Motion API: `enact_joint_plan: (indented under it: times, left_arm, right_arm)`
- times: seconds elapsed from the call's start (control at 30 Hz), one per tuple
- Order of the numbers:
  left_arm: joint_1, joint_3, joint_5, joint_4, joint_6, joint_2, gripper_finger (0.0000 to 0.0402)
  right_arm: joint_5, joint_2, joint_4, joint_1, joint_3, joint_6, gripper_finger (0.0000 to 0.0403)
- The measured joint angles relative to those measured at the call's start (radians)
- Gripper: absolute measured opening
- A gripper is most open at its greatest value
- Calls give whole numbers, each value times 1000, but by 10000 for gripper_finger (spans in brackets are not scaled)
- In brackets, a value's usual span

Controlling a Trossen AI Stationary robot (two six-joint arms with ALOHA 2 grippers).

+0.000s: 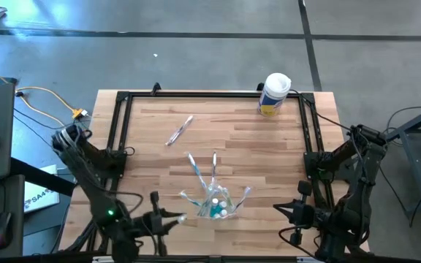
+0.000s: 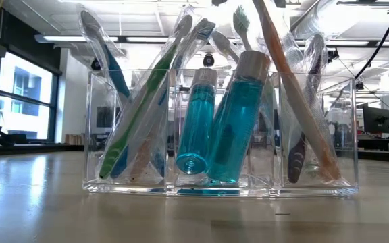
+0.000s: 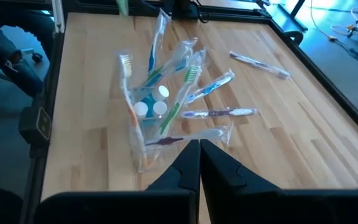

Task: Pick & Place toothbrushing station
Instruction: Put the green toothbrush into the transparent organizer

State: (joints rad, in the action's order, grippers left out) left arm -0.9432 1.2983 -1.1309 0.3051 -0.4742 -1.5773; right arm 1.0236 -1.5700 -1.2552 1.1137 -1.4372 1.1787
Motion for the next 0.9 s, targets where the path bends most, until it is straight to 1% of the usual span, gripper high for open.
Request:
enact_joint_plan:
  times: [0.07, 0.13, 0.2, 0.33, 0.47, 0.73, 0.9]
  left_arm:
    - [1, -38, -74, -79, -3, -29, 21]
    - [1, -65, -124, -152, -12, -50, 21]
    - [9, -91, -175, -187, -59, -66, 21]
    - [21, -130, -208, -199, -203, -107, 21]
    - [43, -153, -203, -203, -334, -156, 21]
    - [53, -151, -184, -305, -343, -223, 21]
    - [67, -150, -163, -335, -347, -260, 21]
  right_arm:
    - [10, 0, -4, -1, 0, -8, 2]
    - [23, 0, -9, -1, 0, -22, 2]
    - [27, 0, -17, -1, 0, -34, 2]
    - [35, 0, -28, -1, 0, -60, 2]
    - [57, 0, -32, -1, 0, -90, 2]
    - [74, 0, -49, -1, 0, -107, 2]
    - [75, 0, -49, -1, 0, -108, 2]
